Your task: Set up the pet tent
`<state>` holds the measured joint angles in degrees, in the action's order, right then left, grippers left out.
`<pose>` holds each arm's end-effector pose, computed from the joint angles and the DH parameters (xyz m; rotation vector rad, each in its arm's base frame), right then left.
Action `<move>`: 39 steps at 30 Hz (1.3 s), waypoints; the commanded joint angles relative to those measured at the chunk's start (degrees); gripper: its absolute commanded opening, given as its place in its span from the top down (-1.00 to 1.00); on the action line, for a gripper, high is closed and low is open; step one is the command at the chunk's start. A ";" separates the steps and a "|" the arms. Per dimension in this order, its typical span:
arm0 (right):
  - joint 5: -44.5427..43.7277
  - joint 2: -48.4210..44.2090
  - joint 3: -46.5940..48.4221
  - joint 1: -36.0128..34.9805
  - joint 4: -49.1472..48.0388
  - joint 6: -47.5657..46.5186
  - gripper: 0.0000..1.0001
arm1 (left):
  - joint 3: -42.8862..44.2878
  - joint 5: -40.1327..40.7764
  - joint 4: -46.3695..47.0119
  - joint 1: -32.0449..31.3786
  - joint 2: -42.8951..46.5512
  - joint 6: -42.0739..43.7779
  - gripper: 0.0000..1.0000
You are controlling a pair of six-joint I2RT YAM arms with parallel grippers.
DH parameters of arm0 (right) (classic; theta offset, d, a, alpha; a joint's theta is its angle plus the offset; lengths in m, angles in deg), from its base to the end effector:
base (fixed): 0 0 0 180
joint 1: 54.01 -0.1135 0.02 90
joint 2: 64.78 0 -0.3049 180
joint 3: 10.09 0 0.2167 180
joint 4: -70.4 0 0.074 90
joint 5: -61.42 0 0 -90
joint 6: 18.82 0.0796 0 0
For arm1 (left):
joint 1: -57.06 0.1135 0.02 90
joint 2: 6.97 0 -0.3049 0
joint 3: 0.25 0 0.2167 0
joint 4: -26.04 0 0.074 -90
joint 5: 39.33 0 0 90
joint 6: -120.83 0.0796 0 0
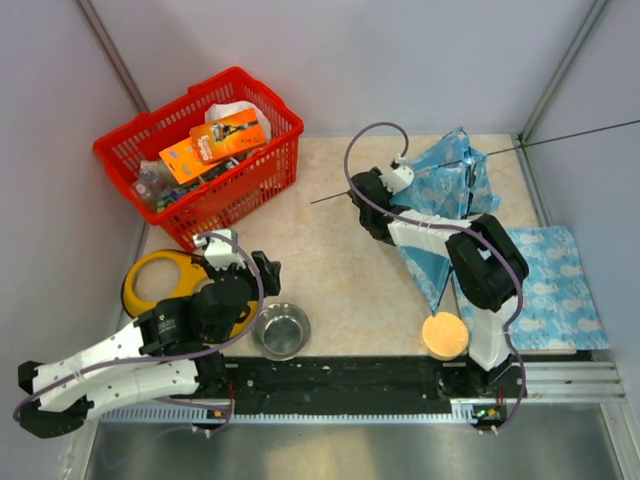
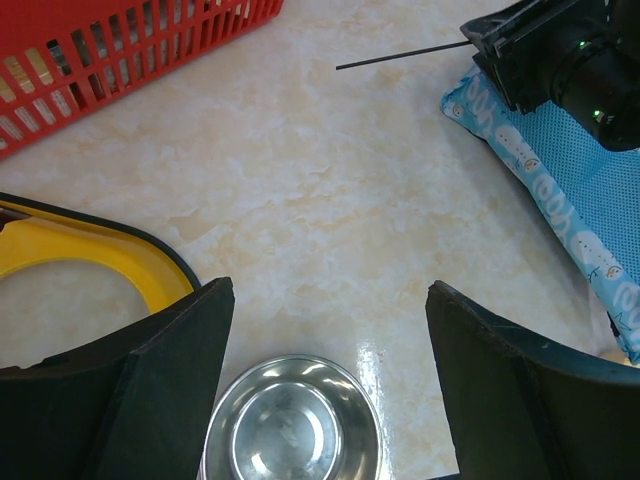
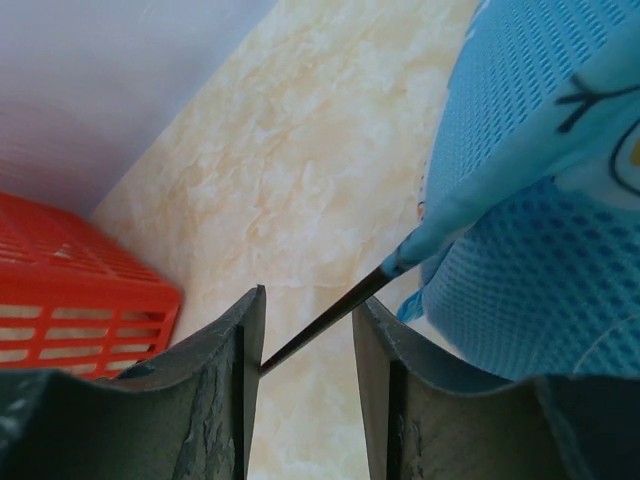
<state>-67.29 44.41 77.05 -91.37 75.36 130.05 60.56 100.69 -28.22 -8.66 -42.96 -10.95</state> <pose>0.3818 0.2289 0.2583 0.7614 1.8024 0.4239 0.0881 -0.0469 0.3221 -0.1088 1.9050 -0.3590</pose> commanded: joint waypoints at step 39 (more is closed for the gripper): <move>61.75 -39.92 -30.90 1.68 -4.46 -13.34 1.00 | -1.05 -6.51 5.32 0.23 2.42 1.97 -0.66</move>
<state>-9.20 9.44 47.74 -89.84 70.15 120.63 60.36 96.26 -27.24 -8.61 -39.55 -9.33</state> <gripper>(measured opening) 0.016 0.830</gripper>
